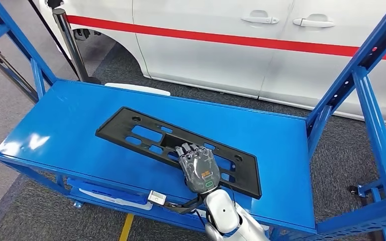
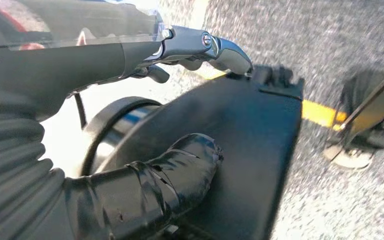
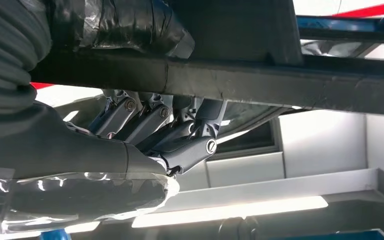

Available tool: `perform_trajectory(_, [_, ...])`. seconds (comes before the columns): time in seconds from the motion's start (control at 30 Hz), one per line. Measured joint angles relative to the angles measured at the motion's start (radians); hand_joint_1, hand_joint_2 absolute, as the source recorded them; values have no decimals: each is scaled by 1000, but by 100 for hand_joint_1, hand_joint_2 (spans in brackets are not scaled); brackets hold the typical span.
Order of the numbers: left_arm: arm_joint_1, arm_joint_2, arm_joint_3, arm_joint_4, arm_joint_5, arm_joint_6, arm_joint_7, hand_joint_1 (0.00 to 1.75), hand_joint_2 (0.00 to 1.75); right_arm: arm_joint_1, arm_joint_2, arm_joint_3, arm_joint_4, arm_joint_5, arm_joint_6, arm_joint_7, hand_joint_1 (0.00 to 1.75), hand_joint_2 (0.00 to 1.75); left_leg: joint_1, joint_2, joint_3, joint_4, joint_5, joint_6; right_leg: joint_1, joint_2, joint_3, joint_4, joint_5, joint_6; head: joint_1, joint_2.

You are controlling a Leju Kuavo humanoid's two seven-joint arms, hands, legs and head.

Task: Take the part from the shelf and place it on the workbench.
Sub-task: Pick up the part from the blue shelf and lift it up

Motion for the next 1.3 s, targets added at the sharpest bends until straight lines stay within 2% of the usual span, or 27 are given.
perform_trajectory(0.03, [2, 0, -2, 0, 1, 0, 0, 0, 175, 0, 2, -4, -1, 2, 0, 1, 175, 175, -3, -1, 5, -23, 3, 4, 0, -1, -4, -1, 8, 6, 0, 0])
perform_trajectory(0.13, [3, -1, -7, 0, 3, 0, -1, 0, 175, 3, 4, -12, -2, 4, 0, 1, 175, 175, -4, 0, -11, -28, 23, 20, -1, -2, -12, -9, 27, 23, 1, 0])
perform_trajectory(0.17, [2, -2, -8, 0, 3, 0, -1, 0, 175, 4, 4, -13, -2, 5, 0, 1, 175, 175, -2, 2, -17, -31, 35, 28, -1, -1, -19, 1, 10, 27, 1, 0])
perform_trajectory(0.2, [1, -2, -10, 0, 3, 0, -1, 0, 175, 4, 4, -15, -3, 6, -1, 1, 175, 175, 0, 5, -27, -33, 48, 36, -2, 1, -31, 31, -26, 30, 1, 0])
perform_trajectory(0.27, [-2, -3, -14, 0, 2, 1, -1, 0, 175, 5, 4, -20, -4, 8, -1, 1, 175, 175, 0, 9, -52, -30, 67, 46, -4, 1, -65, 145, -126, 34, 1, 0])
perform_trajectory(0.3, [-4, -3, -15, 0, 2, 1, -2, 0, 175, 6, 4, -22, -4, 10, -1, 1, 175, 175, -1, 10, -66, -27, 76, 48, -4, 1, -78, 209, -159, 37, 1, 0])
perform_trajectory(0.33, [-5, -3, -16, 0, 2, 1, -2, 0, 175, 7, 4, -25, -4, 11, -1, 1, 175, 175, -2, 11, -80, -23, 83, 48, -4, 1, -81, 253, -170, 39, 1, 0])
perform_trajectory(0.37, [-7, -3, -17, 0, 2, 1, -2, 0, 175, 8, 4, -26, -4, 13, -1, 1, 175, 175, -2, 11, -94, -18, 90, 47, -5, 1, -67, 265, -162, 40, 1, 0])
perform_trajectory(0.4, [-8, -3, -18, 0, 2, 1, -2, 0, 175, 8, 4, -27, -4, 14, -1, 1, 175, 175, -2, 11, -107, -12, 94, 45, -5, 1, -35, 240, -141, 39, 1, 0])
perform_trajectory(0.43, [-10, -4, -19, 0, 2, 1, -2, 0, 175, 8, 4, -28, -4, 15, -1, 1, 175, 175, -2, 11, -118, -4, 98, 43, -5, 1, 13, 183, -119, 37, 1, 0])
perform_trajectory(0.5, [-11, -5, -21, -1, 1, 1, -3, 0, 175, 6, 5, -29, -4, 17, -1, 1, 175, 175, -5, 10, -135, 9, 102, 36, -2, 2, 99, 60, -111, 30, 1, 0])
perform_trajectory(0.57, [-11, -7, -22, -1, 0, 1, -2, 0, 175, 5, 6, -29, -4, 18, -1, 0, 175, 175, -7, 10, -144, 15, 111, 25, 3, 3, 126, 8, -120, 22, 0, 0])
perform_trajectory(0.63, [-11, -7, -23, -1, -2, 1, -2, 0, 175, 5, 6, -29, -4, 18, 0, 0, 175, 175, -6, 9, -149, 17, 115, 12, 2, 1, 118, -1, -108, 9, 1, 0])
perform_trajectory(0.67, [-11, -7, -23, -1, -4, 1, -2, 0, 175, 4, 7, -30, -4, 19, 0, 0, 175, 175, -5, 8, -155, 26, 102, 6, 1, -1, 112, -4, -100, 1, 1, 0])
perform_trajectory(0.7, [-11, -7, -23, -1, -5, 1, -2, 0, 175, 3, 9, -30, -4, 19, 1, -1, 175, 175, -3, 7, -166, 50, 72, 1, -2, -3, 103, -8, -90, -8, 1, 0])
perform_trajectory(0.8, [-16, -7, -24, -1, -8, 1, -1, 0, 175, 2, 12, -30, -3, 20, 2, -1, 175, 175, 1, 5, -205, 213, -54, -11, -1, -7, 66, -9, -60, -18, 0, 0])
perform_trajectory(0.83, [-16, -7, -25, -1, -8, 1, -1, 0, 175, 2, 12, -30, -3, 20, 2, -1, 175, 175, 2, 5, -207, 259, -71, -14, -1, -8, 52, -8, -50, -18, 0, 0])
perform_trajectory(0.87, [-16, -7, -26, -1, -9, 1, -1, 0, 175, 2, 12, -30, -2, 20, 2, -2, 175, 175, 3, 5, -195, 276, -66, -15, 0, -9, 38, -7, -40, -17, 0, 0])
perform_trajectory(0.9, [-14, -7, -28, -1, -10, 1, 0, 0, 175, 2, 12, -30, -2, 20, 2, -2, 175, 175, 4, 5, -167, 257, -41, -15, 0, -9, 25, -5, -31, -15, 0, 0])
perform_trajectory(0.97, [-10, -7, -36, -1, -12, 0, 1, 0, 175, 2, 13, -30, -1, 20, 2, -2, 175, 175, 5, 5, -79, 134, 9, -11, 0, -8, 0, -1, -12, -9, 0, 0])
perform_trajectory(1.03, [-4, -7, -43, -1, -15, 0, 2, 0, 175, 1, 13, -30, -1, 20, 2, -2, 175, 175, 1, 3, -7, 8, 12, -4, 1, -8, -13, -1, 8, 0, 0, 0])
perform_trajectory(1.07, [-1, -6, -46, -1, -16, -1, 2, 0, 175, 0, 13, -30, -1, 20, 3, -3, 175, 175, -3, 2, 4, -23, 5, 0, 1, -9, -16, -5, 20, 6, 0, 0])
perform_trajectory(1.13, [2, -7, -50, -1, -17, -1, 2, 0, 175, -2, 15, -30, -1, 19, 3, -4, 175, 175, -3, 3, -3, -36, 20, 11, 0, -10, -18, -18, 41, 18, 1, 0])
perform_trajectory(1.17, [1, -7, -53, -1, -17, -2, 2, 0, 175, -3, 15, -30, 0, 17, 4, -5, 175, 175, -2, 5, -10, -40, 33, 19, -1, -8, -21, -17, 35, 24, 1, 0])
perform_trajectory(1.2, [0, -7, -55, -1, -18, -3, 2, 0, 175, -3, 15, -30, 0, 15, 5, -6, 175, 175, 1, 8, -19, -44, 47, 28, -1, -6, -29, 0, 7, 28, 1, 0])
perform_trajectory(1.23, [-1, -8, -57, -1, -18, -3, 1, 0, 175, -4, 15, -30, 2, 13, 5, -7, 175, 175, 3, 11, -31, -46, 61, 36, -2, -4, -41, 36, -39, 31, 1, 0])
perform_trajectory(1.3, [-4, -8, -63, -1, -18, -4, 1, 0, 175, -5, 15, -30, 5, 9, 7, -9, 175, 175, 0, 13, -63, -41, 84, 44, -4, -2, -69, 162, -142, 35, 1, 0])
